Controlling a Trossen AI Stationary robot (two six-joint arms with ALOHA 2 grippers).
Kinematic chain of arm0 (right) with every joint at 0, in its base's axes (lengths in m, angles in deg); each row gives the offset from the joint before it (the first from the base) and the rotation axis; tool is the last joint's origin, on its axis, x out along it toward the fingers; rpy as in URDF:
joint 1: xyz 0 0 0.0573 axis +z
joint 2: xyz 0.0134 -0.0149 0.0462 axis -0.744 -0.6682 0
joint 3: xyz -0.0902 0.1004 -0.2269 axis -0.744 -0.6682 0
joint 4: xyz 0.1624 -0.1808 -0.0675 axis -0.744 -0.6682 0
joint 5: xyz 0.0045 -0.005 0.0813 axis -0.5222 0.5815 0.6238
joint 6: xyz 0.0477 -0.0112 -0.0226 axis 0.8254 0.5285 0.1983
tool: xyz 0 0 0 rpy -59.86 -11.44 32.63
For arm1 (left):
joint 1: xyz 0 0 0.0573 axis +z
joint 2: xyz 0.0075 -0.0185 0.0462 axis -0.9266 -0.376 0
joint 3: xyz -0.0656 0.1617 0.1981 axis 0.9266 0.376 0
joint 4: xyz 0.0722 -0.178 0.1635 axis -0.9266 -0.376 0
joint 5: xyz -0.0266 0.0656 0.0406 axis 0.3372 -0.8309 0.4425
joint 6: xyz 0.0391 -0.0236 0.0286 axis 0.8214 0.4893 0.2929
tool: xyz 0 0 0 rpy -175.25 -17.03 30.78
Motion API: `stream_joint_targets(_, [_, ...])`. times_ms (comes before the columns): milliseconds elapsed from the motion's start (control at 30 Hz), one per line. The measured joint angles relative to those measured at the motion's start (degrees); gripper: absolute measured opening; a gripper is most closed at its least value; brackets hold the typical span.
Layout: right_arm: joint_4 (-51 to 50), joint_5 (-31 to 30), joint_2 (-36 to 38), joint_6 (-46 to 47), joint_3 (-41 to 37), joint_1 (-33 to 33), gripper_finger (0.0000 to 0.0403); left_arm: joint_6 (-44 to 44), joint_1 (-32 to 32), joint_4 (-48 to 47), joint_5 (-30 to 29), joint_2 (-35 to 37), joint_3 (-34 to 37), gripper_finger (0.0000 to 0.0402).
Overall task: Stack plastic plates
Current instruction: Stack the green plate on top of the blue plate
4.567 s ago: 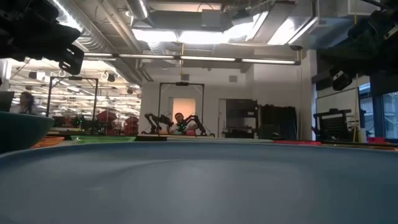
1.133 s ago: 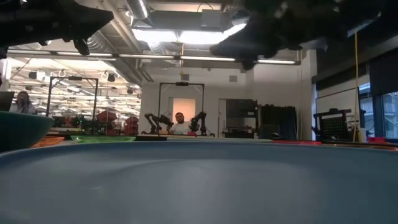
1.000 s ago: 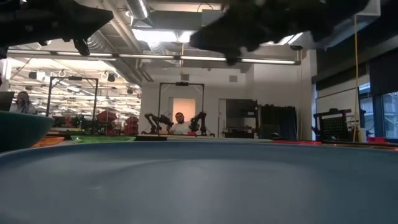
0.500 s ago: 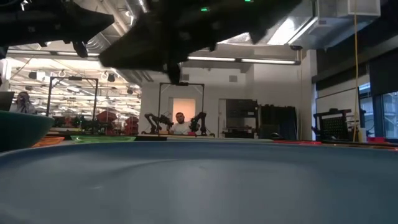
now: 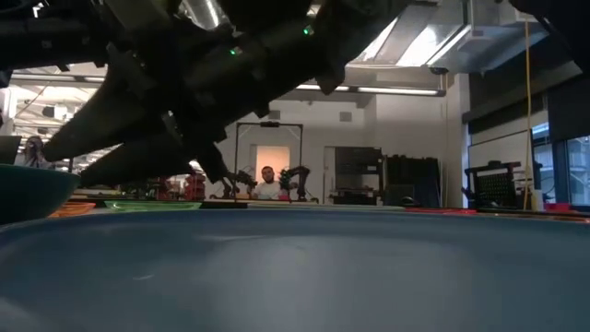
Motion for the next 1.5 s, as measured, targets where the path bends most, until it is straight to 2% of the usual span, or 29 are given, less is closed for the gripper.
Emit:
stream_joint_targets(833, [-3.71,-5.53,0.0,-2.29,-0.01,0.44,0.0172,1.99,0.0,0.0,-1.71,0.0,0.0,0.0002])
stream_joint_targets(1000, [-7.73,-8.92,0.0,-5.93,0.51,0.09,0.0172,1.99,0.0,-0.02,-1.69,0.0,0.0,0.0002])
stream_joint_targets(1267, [-16.72,-12.24,0.0,-10.79,6.96,-0.5,0.0172,1.99,0.0,-0.4,-1.67,0.0,0.0,0.0002])
stream_joint_targets(1500, [-16.88,-9.14,0.0,-10.88,7.32,-0.22,0.0172,1.99,0.0,-0.5,-1.65,0.0,0.0,0.0002])
